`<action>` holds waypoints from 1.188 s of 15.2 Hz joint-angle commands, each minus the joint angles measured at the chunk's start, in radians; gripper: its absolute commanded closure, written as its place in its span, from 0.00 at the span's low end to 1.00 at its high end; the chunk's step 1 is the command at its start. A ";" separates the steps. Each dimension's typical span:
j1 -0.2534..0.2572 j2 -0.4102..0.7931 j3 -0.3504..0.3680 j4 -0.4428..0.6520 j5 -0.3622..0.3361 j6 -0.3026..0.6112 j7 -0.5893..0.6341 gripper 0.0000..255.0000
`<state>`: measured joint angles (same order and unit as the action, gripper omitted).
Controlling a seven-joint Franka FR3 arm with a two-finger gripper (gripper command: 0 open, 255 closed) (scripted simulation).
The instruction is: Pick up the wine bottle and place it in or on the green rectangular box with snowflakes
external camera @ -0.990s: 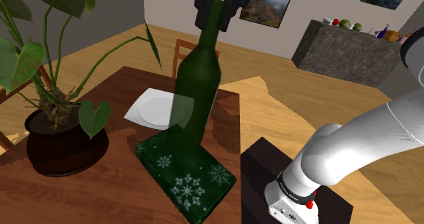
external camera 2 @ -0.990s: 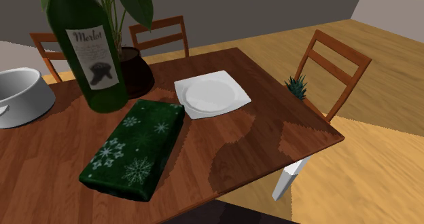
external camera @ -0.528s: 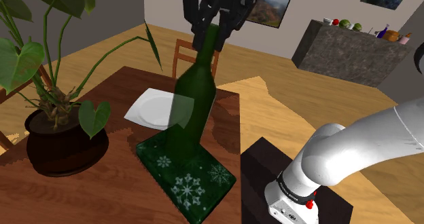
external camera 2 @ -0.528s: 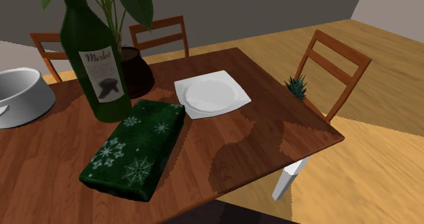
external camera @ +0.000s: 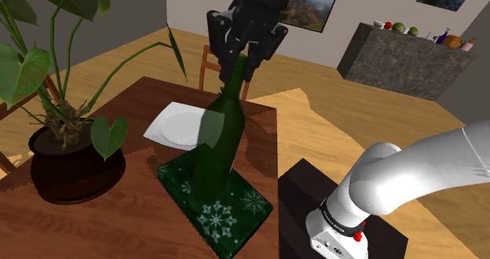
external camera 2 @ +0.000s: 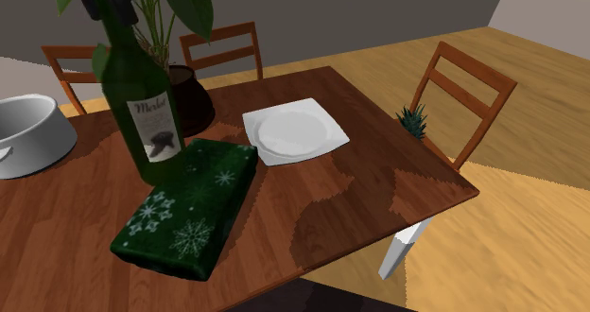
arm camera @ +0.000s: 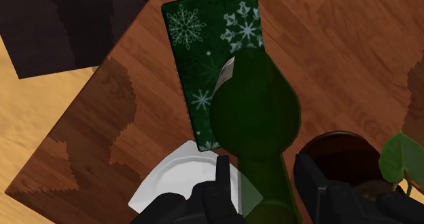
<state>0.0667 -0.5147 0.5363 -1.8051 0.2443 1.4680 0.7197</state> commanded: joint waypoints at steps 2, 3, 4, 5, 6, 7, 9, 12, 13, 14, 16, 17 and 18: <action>0.006 -0.019 0.001 -0.055 0.008 0.037 -0.006 1.00; 0.008 -0.026 0.001 -0.074 0.011 0.050 -0.008 1.00; 0.009 -0.032 0.001 -0.092 0.014 0.063 -0.010 1.00; 0.011 -0.038 0.002 -0.110 0.016 0.075 -0.012 1.00; 0.013 -0.043 0.003 -0.128 0.019 0.088 -0.014 1.00; 0.015 -0.049 0.003 -0.146 0.022 0.100 -0.016 1.00; 0.017 -0.054 0.004 -0.163 0.024 0.113 -0.017 1.00; 0.017 -0.054 0.004 -0.163 0.024 0.113 -0.017 1.00; 0.017 -0.054 0.004 -0.163 0.024 0.113 -0.017 1.00; 0.017 -0.054 0.004 -0.163 0.024 0.113 -0.017 1.00; 0.017 -0.054 0.004 -0.163 0.024 0.113 -0.017 1.00; 0.017 -0.054 0.004 -0.163 0.024 0.112 -0.017 0.00; 0.017 -0.054 0.004 -0.163 0.024 0.112 -0.017 0.00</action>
<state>0.0835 -0.5686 0.5406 -1.9682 0.2686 1.5805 0.7023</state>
